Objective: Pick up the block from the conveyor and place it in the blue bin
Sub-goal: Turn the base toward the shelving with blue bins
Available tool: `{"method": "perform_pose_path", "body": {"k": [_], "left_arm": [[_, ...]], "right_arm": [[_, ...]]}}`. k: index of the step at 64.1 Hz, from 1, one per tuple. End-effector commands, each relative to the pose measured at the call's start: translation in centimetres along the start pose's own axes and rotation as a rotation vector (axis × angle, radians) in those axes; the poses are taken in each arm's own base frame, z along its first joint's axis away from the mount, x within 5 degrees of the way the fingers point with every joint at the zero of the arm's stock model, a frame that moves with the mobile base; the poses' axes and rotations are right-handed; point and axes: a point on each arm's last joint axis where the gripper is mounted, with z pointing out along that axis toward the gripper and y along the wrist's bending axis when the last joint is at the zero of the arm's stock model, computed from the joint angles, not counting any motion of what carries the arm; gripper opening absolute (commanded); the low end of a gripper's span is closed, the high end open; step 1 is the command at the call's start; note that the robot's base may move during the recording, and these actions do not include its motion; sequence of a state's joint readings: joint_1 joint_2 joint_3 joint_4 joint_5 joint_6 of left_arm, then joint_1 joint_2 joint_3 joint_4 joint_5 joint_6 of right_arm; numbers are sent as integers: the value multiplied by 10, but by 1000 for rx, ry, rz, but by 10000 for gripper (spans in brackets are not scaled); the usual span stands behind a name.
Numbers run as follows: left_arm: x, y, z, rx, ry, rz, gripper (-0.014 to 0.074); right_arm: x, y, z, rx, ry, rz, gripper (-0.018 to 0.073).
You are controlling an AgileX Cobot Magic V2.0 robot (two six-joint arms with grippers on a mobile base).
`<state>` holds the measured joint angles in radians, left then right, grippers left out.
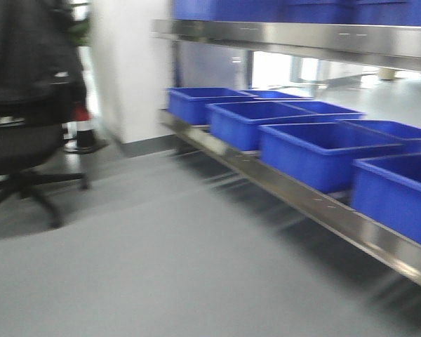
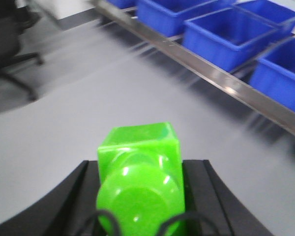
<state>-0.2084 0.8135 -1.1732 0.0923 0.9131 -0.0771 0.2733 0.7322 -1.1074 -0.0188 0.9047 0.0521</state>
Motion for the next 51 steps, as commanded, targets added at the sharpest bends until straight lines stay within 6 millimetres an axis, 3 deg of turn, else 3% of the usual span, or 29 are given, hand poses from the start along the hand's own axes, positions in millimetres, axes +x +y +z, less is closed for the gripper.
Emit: {"method": "perform_pose_path", "body": {"k": [1,51], "left_arm": [[-4,-1,-2,6,-30,-3,-111],[-4,-1,-2,6,-30,-3,-111]], "right_arm": [[-2,0,-4,4,-27,-6,-153],[-2,0,-4,4,-27,-6,-153]]}}
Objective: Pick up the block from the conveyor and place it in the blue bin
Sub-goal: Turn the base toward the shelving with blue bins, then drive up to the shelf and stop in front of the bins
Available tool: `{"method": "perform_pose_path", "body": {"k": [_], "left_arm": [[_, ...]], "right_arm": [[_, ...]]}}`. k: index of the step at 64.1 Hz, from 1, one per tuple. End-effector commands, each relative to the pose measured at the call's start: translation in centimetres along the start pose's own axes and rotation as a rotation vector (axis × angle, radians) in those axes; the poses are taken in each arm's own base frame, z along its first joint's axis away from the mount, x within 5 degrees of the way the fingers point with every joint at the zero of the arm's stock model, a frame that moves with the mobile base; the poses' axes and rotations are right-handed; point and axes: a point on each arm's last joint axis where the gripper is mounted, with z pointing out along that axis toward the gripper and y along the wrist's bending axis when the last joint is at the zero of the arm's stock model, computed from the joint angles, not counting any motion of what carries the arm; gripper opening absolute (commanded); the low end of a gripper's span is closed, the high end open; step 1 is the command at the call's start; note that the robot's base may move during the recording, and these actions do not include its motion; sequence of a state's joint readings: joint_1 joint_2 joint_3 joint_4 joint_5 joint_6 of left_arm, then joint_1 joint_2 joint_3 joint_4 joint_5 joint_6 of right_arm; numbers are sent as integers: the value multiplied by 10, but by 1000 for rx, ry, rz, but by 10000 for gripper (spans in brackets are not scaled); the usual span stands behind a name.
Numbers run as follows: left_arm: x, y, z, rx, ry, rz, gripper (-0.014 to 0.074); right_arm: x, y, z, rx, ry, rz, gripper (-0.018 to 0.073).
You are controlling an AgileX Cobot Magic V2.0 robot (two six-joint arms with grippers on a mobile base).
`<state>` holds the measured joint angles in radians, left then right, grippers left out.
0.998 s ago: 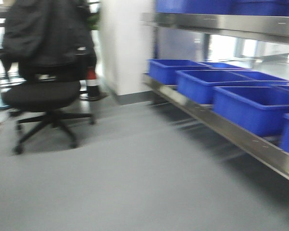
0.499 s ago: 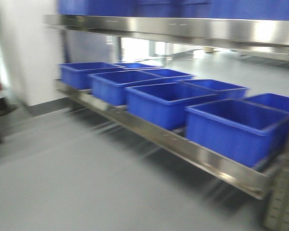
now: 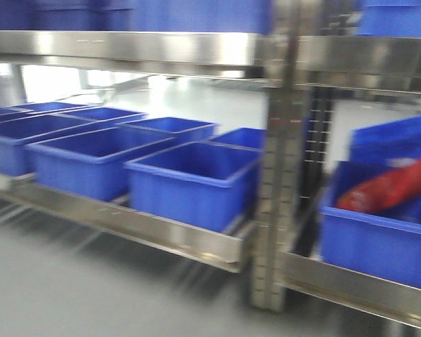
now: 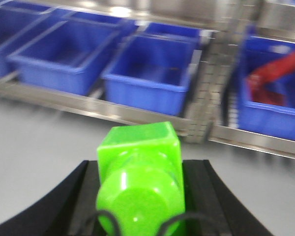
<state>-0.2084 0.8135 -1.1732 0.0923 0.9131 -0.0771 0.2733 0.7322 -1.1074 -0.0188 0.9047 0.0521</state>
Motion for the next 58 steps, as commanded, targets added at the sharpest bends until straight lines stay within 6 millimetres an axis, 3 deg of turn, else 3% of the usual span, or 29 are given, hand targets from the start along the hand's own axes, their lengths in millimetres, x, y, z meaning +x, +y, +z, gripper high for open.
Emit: {"method": "perform_pose_path", "body": {"k": [1,58], "left_arm": [[-4,-1,-2,6,-30,-3,-111],[-4,-1,-2,6,-30,-3,-111]], "right_arm": [[-2,0,-4,4,-27,-6,-153],[-2,0,-4,4,-27,-6,-153]]}}
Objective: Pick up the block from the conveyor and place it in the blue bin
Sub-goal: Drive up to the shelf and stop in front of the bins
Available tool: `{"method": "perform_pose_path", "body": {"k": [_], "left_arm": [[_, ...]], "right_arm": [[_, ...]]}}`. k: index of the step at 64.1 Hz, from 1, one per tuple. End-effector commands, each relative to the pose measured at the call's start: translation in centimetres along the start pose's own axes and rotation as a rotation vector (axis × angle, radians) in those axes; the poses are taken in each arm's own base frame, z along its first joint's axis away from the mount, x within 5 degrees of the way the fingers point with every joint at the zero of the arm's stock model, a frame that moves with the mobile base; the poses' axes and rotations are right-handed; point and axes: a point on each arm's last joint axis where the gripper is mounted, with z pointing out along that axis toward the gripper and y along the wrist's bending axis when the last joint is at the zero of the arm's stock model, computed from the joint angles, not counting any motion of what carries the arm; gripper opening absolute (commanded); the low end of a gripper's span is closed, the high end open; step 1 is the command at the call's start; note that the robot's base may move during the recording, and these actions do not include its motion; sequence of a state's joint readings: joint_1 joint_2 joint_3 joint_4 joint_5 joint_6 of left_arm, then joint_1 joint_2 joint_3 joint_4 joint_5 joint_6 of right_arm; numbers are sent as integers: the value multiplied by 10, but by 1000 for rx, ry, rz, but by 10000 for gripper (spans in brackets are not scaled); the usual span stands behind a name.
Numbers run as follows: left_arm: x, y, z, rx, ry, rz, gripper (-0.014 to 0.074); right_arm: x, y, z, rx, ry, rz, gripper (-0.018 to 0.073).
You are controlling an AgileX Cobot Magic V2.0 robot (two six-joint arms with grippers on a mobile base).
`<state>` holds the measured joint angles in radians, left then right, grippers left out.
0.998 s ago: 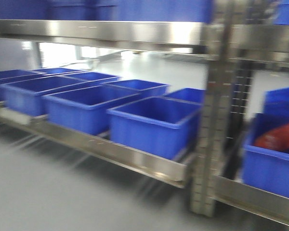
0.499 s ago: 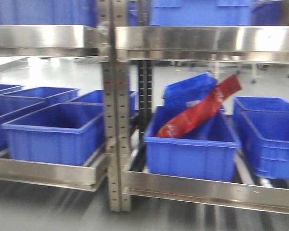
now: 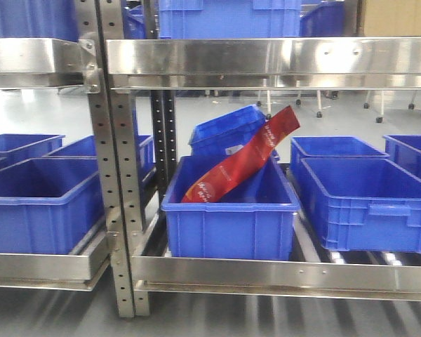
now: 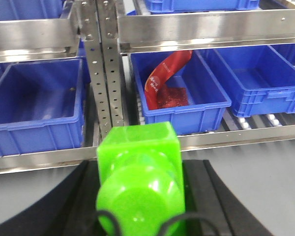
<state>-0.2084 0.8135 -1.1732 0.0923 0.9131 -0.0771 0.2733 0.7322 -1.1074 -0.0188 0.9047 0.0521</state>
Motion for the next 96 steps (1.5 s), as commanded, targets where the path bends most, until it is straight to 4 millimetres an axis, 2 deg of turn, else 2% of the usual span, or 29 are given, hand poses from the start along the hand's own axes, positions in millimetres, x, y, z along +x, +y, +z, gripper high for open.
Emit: {"method": "perform_pose_path", "body": {"k": [1,96], "left_arm": [[-4,-1,-2,6,-30,-3,-111],[-4,-1,-2,6,-30,-3,-111]], "right_arm": [[-2,0,-4,4,-27,-6,-153],[-2,0,-4,4,-27,-6,-153]]}}
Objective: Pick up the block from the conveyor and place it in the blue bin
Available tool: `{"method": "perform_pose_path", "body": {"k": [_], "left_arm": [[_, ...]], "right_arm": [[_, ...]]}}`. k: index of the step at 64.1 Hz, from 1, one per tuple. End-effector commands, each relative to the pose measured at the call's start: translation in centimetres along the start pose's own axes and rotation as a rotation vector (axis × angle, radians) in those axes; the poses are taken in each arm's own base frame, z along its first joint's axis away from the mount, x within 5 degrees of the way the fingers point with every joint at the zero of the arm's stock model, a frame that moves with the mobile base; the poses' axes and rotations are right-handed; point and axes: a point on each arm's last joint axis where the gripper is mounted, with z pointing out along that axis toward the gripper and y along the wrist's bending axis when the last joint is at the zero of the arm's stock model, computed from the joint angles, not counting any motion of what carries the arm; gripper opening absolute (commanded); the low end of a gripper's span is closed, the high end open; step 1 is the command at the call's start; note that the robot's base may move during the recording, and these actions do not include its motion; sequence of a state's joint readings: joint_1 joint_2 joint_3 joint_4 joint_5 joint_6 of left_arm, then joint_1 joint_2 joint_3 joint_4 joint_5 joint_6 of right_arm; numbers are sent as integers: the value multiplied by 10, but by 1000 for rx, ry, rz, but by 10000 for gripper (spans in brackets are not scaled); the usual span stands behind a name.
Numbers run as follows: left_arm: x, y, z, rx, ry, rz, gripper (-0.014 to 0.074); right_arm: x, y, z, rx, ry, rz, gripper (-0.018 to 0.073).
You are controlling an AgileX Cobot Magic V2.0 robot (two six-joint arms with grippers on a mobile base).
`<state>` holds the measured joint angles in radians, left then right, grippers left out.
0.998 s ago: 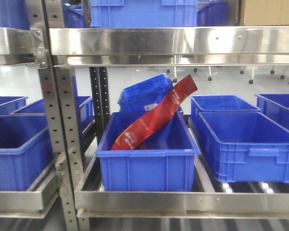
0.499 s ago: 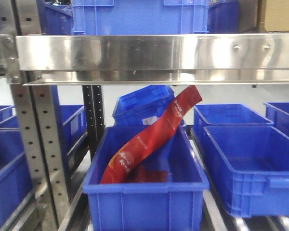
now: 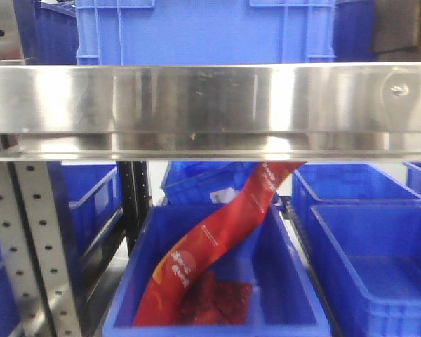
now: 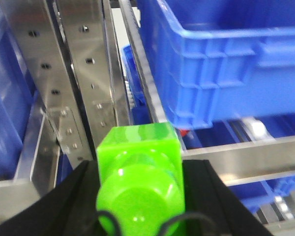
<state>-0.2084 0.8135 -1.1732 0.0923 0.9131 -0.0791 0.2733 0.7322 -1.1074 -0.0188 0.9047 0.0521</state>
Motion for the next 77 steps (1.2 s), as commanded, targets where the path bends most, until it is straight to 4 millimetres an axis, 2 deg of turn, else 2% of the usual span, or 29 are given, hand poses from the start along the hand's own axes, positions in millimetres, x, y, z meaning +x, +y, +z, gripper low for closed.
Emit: {"method": "perform_pose_path", "body": {"k": [1,77], "left_arm": [[-4,-1,-2,6,-30,-1,-111],[-4,-1,-2,7,-32,-1,-111]], "right_arm": [[-2,0,-4,4,-27,-6,-153],[-2,0,-4,4,-27,-6,-153]]}}
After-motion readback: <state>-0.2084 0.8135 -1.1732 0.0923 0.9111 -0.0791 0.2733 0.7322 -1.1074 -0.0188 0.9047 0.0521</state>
